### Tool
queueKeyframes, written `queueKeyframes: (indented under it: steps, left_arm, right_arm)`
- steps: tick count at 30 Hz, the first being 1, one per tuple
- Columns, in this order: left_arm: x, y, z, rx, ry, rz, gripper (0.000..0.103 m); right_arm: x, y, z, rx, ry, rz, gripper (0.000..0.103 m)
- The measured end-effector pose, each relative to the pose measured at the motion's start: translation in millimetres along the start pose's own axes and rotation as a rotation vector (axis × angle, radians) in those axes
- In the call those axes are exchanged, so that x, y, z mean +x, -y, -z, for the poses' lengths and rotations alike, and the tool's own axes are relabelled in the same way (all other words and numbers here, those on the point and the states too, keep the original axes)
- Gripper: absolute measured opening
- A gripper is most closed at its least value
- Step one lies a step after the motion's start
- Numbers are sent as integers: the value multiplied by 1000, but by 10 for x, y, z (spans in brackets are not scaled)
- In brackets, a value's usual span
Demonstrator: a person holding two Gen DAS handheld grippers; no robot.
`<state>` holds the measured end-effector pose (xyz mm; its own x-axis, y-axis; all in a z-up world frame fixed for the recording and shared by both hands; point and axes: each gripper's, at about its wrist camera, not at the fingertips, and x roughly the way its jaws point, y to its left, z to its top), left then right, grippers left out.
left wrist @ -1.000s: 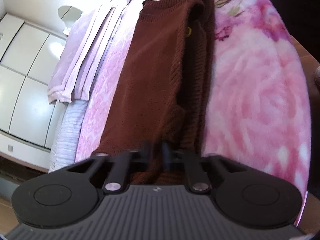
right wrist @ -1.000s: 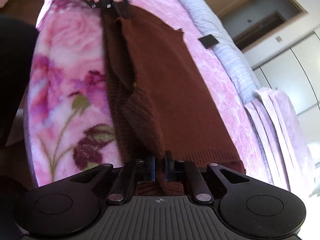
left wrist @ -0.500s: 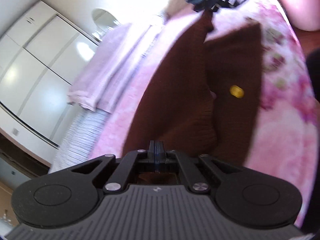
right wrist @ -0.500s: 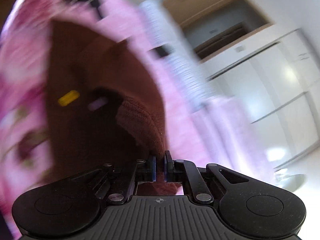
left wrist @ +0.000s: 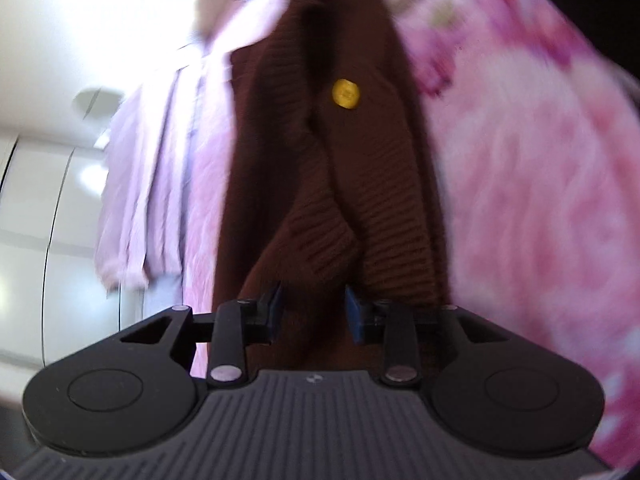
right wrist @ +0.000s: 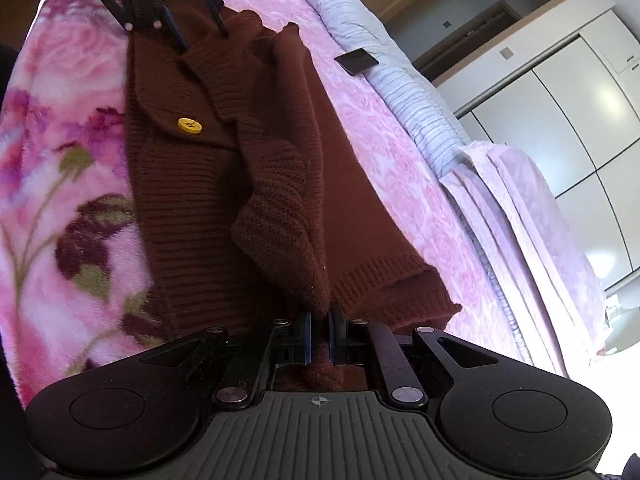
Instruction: Fold clothes
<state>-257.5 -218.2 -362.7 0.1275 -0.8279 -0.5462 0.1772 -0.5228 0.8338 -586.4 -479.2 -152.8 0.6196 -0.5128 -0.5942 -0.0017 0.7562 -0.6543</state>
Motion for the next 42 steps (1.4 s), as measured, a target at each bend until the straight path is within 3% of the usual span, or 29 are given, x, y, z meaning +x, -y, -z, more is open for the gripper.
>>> queueKeyframes:
  steps: [2,3,6,9,15,21,27,30,31,33,34,35,38,42]
  left_arm:
    - [83,-69,9,-22,-6,12,6]
    - [124,-104,13,-33,-9,18,5]
    - [-114,-474,78,-283,14,-43,4]
    - [-449,-505,134,-417,49,-42,3]
    - [-337,87,138,-374,-18,70,3]
    - [-534,-39,182,-473,-12,21,3]
    - [-569,142,169,-476,-51,92,2]
    - [-687,104,233,-504,-62,102,7]
    - [-723,87,282,-523,-70,104,7]
    - [-804,44,397,-574,-86,105,7]
    - [-836,-8,458,-610,-91,94,7]
    - [-862,-67,519,-648,-96,81,7]
    - [-840,-318,696,-767,-101,35,9]
    - [-575,-759,865,-922,-84,-9,18]
  right_arm:
    - [22,-11,19,3,-1,-1,6]
    - [31,-8,15,0,-3,-2,6]
    - [-7,60,-19,2,7,23,6]
    - [-212,138,-52,32,43,70,6]
    - [-191,-212,39,-29,-8,-20,6]
    - [-285,-225,11,-19,-7,10,6]
    - [-188,-420,50,-69,-32,17,6]
    - [-278,-325,63,-2,-29,15,7]
    - [-302,-275,88,23,-32,17,9]
    - [-344,-146,150,91,-33,31,30]
    - [-360,-62,175,131,-29,41,58]
    - [-375,23,200,172,-26,51,67]
    - [-397,373,282,379,7,50,67]
    - [-290,929,283,684,100,-24,67]
